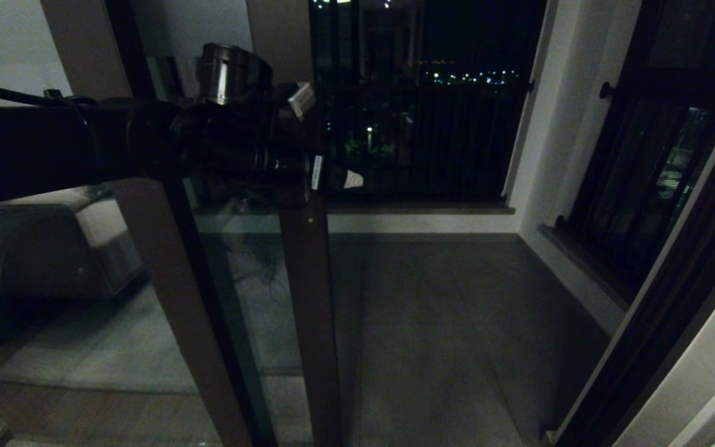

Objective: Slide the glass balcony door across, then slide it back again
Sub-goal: Close the slid door

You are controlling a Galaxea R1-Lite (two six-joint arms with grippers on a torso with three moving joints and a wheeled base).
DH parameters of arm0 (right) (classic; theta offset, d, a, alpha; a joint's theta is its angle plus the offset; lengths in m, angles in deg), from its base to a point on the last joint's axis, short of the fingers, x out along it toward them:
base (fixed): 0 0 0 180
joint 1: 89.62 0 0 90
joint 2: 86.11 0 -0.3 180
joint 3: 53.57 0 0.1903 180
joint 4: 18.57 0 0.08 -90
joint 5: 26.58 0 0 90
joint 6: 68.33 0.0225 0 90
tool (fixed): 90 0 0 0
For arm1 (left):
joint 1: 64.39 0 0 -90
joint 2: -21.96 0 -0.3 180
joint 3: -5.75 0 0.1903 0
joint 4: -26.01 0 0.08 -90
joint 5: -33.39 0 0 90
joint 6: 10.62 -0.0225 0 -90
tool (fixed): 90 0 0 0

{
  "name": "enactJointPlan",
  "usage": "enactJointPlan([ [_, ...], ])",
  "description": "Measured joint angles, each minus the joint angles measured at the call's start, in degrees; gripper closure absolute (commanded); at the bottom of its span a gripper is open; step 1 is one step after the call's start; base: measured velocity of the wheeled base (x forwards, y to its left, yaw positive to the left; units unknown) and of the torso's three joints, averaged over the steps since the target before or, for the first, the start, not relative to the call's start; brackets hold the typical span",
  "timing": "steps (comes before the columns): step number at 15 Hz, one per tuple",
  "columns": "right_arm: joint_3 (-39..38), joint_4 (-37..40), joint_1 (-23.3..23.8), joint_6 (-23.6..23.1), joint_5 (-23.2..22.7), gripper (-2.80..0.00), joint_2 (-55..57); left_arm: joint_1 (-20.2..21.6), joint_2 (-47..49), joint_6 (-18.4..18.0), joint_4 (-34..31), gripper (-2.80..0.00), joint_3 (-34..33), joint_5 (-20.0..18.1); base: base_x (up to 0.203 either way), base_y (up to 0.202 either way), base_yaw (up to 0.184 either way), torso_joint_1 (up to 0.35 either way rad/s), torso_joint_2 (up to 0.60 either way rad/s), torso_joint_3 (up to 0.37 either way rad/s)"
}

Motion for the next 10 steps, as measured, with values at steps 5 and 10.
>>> enactJointPlan([
  [5,0.0,0.02,0.0,0.01,0.0,0.0,0.0,-1.54,1.16,0.11,-0.2,-2.8,1.49,0.41,0.0,0.0,0.0,0.0,0.0,0.0],
  [10,0.0,0.02,0.0,0.01,-0.01,0.0,0.0,-3.0,2.34,0.16,-0.3,-2.8,2.83,0.64,0.0,0.0,0.0,0.0,0.0,0.0],
])
